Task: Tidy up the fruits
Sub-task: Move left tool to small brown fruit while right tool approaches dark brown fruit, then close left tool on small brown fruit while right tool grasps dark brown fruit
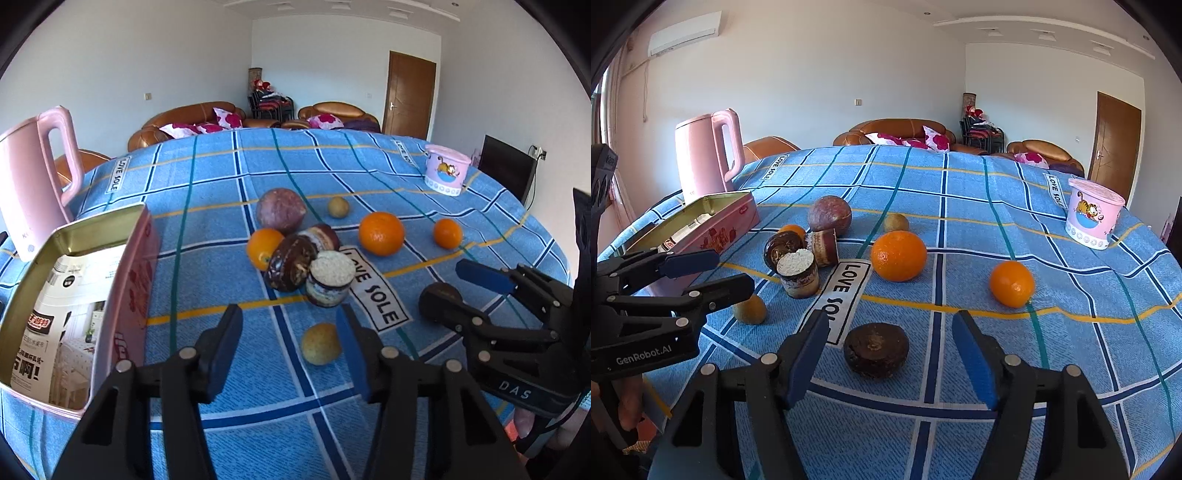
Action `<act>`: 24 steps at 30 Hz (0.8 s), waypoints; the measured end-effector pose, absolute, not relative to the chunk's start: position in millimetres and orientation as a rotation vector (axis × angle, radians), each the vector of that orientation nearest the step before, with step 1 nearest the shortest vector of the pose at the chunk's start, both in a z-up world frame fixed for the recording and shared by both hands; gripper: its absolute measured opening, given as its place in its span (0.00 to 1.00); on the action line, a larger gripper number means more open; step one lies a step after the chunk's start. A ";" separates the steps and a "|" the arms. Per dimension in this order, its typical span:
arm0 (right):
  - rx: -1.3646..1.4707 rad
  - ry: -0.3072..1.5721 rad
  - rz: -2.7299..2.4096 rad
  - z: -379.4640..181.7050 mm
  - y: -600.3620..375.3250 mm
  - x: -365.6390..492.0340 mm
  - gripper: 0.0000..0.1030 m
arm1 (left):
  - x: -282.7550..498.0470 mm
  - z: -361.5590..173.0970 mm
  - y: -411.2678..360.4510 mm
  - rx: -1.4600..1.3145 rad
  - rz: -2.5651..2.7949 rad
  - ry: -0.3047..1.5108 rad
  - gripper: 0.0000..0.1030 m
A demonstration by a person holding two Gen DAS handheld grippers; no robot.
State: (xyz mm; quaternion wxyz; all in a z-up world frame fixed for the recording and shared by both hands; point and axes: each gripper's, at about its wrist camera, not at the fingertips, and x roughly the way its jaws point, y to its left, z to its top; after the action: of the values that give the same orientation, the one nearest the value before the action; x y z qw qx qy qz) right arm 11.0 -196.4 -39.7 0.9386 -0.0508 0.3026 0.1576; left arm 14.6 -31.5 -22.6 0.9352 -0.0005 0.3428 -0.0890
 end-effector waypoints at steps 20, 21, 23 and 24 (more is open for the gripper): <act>-0.108 0.714 0.410 -47.8 -189.8 23.2 0.38 | 19.8 -36.7 -38.7 0.001 -0.279 0.800 0.28; -0.109 0.711 0.412 -47.7 -189.7 22.6 0.38 | 19.2 -36.4 -38.9 0.002 -0.280 0.795 0.28; -0.107 0.700 0.415 -47.1 -190.2 21.6 0.38 | 18.0 -35.6 -39.1 0.003 -0.278 0.785 0.28; -0.104 0.694 0.417 -46.5 -190.5 20.9 0.38 | 17.5 -35.1 -38.9 0.002 -0.277 0.779 0.28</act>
State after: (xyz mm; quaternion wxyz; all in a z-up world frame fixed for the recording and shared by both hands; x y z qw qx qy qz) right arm 20.9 -190.5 -46.5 0.9179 -0.0506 0.3374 0.2028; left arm 17.5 -38.9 -35.1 0.9157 0.0011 0.3786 -0.1348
